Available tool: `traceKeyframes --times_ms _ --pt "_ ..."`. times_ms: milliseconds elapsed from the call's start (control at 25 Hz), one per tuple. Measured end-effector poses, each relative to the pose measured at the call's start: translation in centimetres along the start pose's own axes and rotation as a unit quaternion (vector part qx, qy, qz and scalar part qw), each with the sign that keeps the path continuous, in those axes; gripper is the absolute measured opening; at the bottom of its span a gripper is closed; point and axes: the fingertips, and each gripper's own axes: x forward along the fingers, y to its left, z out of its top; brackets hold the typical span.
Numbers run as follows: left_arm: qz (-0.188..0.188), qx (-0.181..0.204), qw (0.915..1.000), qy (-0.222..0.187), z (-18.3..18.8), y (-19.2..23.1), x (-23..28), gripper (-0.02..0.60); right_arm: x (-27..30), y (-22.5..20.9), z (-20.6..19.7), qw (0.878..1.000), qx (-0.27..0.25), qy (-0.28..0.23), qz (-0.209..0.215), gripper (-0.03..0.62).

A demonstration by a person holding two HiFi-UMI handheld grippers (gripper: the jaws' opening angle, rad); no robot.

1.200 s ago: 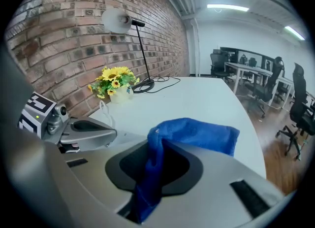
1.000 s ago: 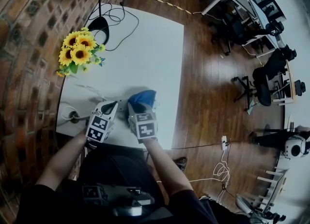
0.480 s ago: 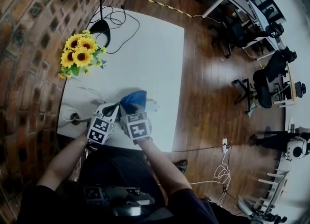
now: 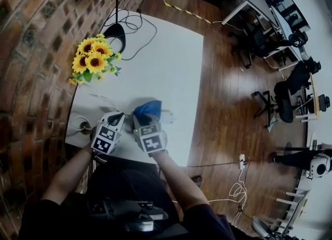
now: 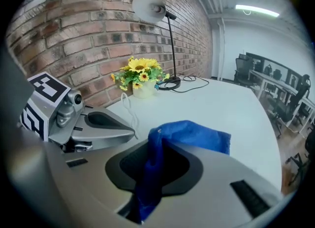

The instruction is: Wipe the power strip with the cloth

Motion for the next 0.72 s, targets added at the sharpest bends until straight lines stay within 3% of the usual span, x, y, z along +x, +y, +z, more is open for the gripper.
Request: traceKeyframes --times_ms 280,400,600,720 --pt "0.006 0.121 0.9904 0.067 -1.9 -1.7 0.8 0.018 0.2 0.7 0.3 1.0 0.009 0.002 0.009 0.061" --pt "-0.003 0.123 0.9894 0.077 -2.1 -1.7 0.9 0.018 0.5 1.2 0.5 1.0 0.009 0.002 0.018 0.061" --pt "-0.011 0.079 0.9922 0.096 -1.9 -1.3 1.1 0.018 1.0 2.2 0.8 0.999 0.009 0.007 0.033 0.061" --pt "-0.016 0.077 0.9907 0.111 -2.1 -1.3 1.3 0.018 1.0 2.4 0.9 0.999 0.007 0.011 0.037 0.061"
